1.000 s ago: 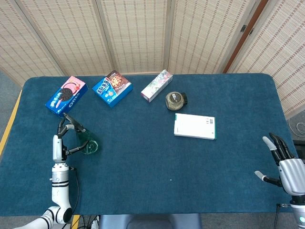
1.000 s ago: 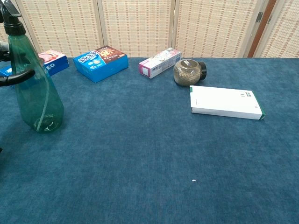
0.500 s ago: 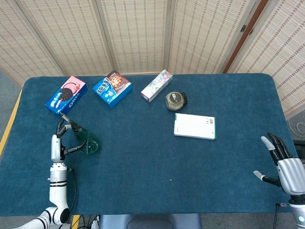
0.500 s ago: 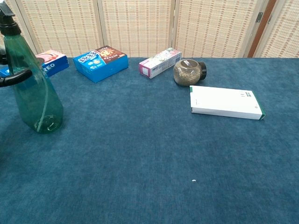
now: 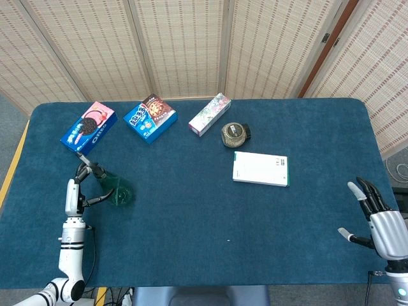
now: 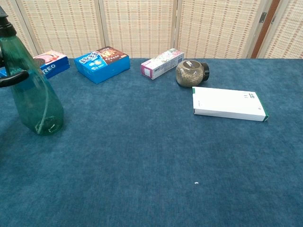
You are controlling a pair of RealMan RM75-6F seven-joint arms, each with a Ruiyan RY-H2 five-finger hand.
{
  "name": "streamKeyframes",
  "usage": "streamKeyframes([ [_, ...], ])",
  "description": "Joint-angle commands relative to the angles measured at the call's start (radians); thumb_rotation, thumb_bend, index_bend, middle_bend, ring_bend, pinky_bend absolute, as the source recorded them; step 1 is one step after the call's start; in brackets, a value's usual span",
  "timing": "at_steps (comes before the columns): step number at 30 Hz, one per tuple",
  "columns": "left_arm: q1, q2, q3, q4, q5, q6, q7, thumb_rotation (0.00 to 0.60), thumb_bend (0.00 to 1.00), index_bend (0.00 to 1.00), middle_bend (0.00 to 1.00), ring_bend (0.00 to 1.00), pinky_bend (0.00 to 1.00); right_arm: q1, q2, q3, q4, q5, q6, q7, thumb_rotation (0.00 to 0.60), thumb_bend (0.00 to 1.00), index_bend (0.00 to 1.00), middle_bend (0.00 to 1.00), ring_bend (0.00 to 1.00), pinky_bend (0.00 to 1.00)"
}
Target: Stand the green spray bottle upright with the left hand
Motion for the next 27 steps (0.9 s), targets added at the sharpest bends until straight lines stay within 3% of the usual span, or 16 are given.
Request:
streamKeyframes([
  [1,0.005,0.013,0.001,-0.012,0.000,-0.009,-0.019,0.600,0.02,0.53,0.51,0.22,0.07,0.001,0.000,0.000,0.000,0.000,-0.002,-0.001,0.600,0.00,0.00,0.00,0.00,0.42],
  [27,0.030,0.073,-0.010,-0.071,-0.002,-0.013,-0.059,0.600,0.02,0.51,0.49,0.20,0.06,0.010,-0.001,-0.001,-0.022,-0.009,-0.005,-0.022,0.600,0.00,0.00,0.00,0.00,0.42],
])
